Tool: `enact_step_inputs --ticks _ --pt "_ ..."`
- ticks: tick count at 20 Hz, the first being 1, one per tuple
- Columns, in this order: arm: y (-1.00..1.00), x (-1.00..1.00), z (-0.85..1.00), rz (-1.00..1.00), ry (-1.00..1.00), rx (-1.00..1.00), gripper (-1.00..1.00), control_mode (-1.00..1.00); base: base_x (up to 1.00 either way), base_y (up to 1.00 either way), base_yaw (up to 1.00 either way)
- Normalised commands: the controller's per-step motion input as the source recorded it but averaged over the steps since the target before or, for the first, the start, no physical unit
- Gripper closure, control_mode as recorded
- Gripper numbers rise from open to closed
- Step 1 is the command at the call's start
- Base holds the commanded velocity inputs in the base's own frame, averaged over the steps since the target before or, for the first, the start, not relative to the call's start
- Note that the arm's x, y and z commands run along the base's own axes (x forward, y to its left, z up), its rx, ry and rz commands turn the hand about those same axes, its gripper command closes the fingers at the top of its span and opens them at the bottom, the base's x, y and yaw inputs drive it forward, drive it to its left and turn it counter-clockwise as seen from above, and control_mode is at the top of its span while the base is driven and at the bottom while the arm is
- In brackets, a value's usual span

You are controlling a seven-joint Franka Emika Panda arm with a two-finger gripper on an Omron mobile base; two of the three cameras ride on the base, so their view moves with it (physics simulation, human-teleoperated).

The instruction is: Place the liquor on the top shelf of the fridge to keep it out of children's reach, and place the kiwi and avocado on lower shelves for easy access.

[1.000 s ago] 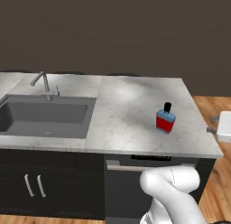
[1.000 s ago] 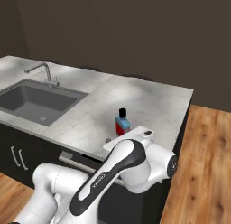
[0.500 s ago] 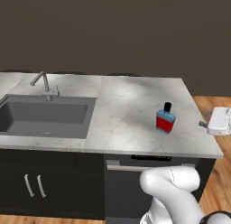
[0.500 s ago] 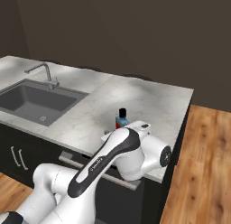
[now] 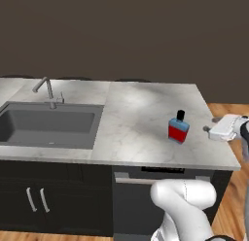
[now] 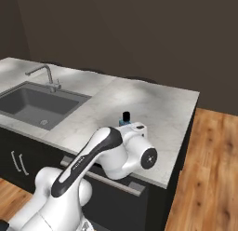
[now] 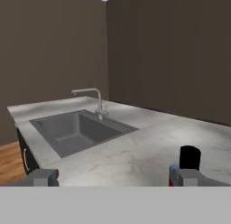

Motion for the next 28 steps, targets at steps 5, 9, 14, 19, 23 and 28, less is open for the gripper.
enact_step_inputs --ticks 5,9,14,19,23,28 --pt "0.0 0.29 0.0 -0.01 0.0 0.02 -1.0 -1.0 0.0 0.0 0.0" --pt "-0.14 0.33 0.0 0.0 0.0 0.07 -1.0 -1.0 0.0 0.0 0.0" --pt "-0.19 0.36 0.0 0.01 0.0 0.08 -1.0 -1.0 0.0 0.0 0.0" --pt "-0.16 0.35 0.0 0.01 0.0 0.06 -1.0 -1.0 0.0 0.0 0.0" --pt "-0.05 0.31 -0.06 0.0 0.0 0.01 -1.0 -1.0 0.0 0.0 0.0" --pt "0.0 0.23 -0.13 0.0 0.0 0.0 -1.0 -1.0 0.0 0.0 0.0"
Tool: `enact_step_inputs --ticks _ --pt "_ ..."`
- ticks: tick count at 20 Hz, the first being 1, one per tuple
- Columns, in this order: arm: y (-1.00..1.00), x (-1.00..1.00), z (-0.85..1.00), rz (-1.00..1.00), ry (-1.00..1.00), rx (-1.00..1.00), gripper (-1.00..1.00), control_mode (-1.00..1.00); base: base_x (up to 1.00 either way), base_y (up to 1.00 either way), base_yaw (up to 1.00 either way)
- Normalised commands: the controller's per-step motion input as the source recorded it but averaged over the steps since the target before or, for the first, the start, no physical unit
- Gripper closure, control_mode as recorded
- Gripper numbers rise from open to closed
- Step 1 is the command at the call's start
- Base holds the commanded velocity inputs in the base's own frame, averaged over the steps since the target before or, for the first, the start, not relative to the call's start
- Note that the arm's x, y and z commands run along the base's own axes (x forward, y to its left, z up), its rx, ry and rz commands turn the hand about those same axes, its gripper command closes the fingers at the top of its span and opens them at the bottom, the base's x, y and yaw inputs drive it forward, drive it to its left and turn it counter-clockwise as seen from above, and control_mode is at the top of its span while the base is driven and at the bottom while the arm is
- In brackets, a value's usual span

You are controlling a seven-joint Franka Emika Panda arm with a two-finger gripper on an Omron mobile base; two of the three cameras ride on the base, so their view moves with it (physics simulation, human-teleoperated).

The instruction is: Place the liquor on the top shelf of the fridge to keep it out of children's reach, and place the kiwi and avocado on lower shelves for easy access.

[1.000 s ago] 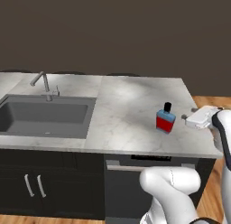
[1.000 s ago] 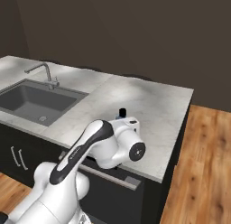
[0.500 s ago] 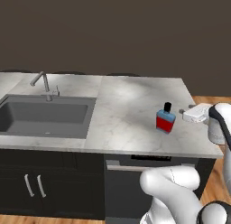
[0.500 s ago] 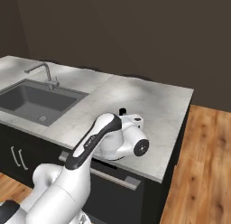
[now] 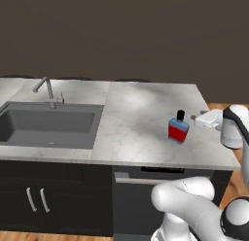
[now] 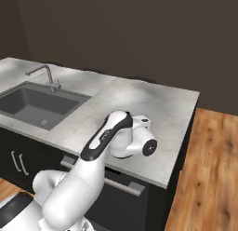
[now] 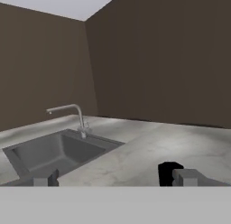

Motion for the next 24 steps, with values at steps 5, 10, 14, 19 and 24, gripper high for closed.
enact_step_inputs --ticks 5,10,14,19,24 --pt "0.0 0.16 -0.2 0.0 0.0 0.0 -1.0 -1.0 0.0 0.0 0.0" --pt "0.0 0.19 -0.22 0.0 0.0 0.0 -1.0 -1.0 0.0 0.0 0.0" --pt "0.0 0.2 -0.22 0.0 0.0 0.0 -1.0 -1.0 0.0 0.0 0.0" --pt "0.0 0.22 -0.2 0.0 0.0 0.0 -1.0 -1.0 0.0 0.0 0.0" --pt "0.0 0.23 -0.17 0.0 0.0 0.0 -1.0 -1.0 0.0 0.0 0.0"
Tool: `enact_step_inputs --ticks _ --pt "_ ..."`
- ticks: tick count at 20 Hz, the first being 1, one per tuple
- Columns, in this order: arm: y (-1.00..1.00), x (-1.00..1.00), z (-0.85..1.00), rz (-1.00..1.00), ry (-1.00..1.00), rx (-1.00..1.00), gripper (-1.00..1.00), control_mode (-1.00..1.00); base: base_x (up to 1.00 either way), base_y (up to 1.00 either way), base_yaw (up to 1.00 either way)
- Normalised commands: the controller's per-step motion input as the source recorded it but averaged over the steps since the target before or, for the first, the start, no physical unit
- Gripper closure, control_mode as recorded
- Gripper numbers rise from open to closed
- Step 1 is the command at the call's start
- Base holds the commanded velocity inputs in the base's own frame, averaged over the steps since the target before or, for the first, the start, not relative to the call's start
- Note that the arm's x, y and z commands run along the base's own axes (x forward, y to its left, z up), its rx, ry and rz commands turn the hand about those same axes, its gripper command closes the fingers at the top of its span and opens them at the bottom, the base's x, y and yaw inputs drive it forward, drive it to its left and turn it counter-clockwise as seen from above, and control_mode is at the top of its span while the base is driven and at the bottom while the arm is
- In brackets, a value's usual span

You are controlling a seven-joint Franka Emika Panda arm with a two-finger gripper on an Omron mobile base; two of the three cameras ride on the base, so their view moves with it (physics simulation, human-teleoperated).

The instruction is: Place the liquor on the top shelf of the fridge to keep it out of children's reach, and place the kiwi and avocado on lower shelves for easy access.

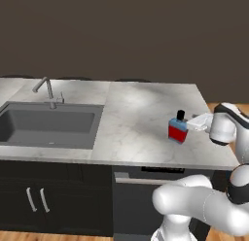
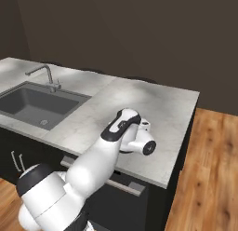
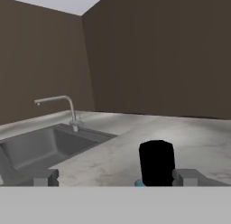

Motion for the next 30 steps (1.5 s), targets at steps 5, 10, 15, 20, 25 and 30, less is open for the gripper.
enact_step_inputs --ticks 5,10,15,20,25,30 --pt "0.0 0.23 -0.15 0.0 0.0 0.0 -1.0 -1.0 0.0 0.0 0.0" --pt "0.0 0.24 -0.14 0.0 0.0 0.0 -1.0 -1.0 0.0 0.0 0.0" --pt "0.0 0.28 -0.12 0.0 0.0 0.0 -1.0 -1.0 0.0 0.0 0.0" --pt "0.0 0.31 -0.11 0.0 0.0 0.0 -1.0 -1.0 0.0 0.0 0.0" --pt "0.0 0.32 -0.12 0.0 0.0 0.0 -1.0 -1.0 0.0 0.0 0.0" --pt "-0.06 0.3 -0.15 0.0 0.0 0.0 -1.0 -1.0 0.0 0.0 0.0"
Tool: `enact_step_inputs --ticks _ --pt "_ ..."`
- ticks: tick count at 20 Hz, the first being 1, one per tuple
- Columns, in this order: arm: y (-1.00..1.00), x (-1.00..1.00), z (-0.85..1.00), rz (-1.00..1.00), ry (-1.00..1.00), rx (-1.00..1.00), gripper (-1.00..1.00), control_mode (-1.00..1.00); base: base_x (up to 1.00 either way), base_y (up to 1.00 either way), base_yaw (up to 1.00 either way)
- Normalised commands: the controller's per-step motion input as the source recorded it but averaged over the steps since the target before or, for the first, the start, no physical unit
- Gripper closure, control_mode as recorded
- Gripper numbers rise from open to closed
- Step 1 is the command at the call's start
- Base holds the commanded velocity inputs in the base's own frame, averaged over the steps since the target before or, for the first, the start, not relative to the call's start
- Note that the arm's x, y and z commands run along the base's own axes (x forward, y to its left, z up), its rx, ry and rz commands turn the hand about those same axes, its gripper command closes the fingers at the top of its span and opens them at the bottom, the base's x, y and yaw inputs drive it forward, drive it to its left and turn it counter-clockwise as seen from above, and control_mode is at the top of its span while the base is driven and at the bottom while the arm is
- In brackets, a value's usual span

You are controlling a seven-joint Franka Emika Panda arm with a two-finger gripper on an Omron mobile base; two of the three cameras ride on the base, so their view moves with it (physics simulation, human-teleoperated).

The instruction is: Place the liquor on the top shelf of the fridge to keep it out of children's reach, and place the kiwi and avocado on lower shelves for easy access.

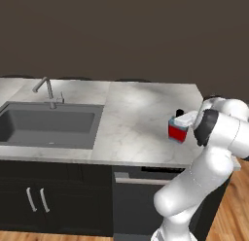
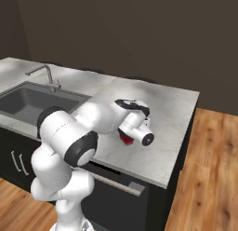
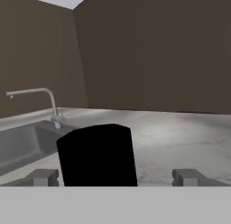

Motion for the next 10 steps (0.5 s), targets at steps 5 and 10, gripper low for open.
enact_step_inputs --ticks 5,10 --pt "-0.1 0.25 -0.16 0.0 0.0 0.0 -1.0 -1.0 0.0 0.0 0.0" --pt "-0.07 0.2 -0.19 0.0 0.0 0.0 -1.0 -1.0 0.0 0.0 0.0"
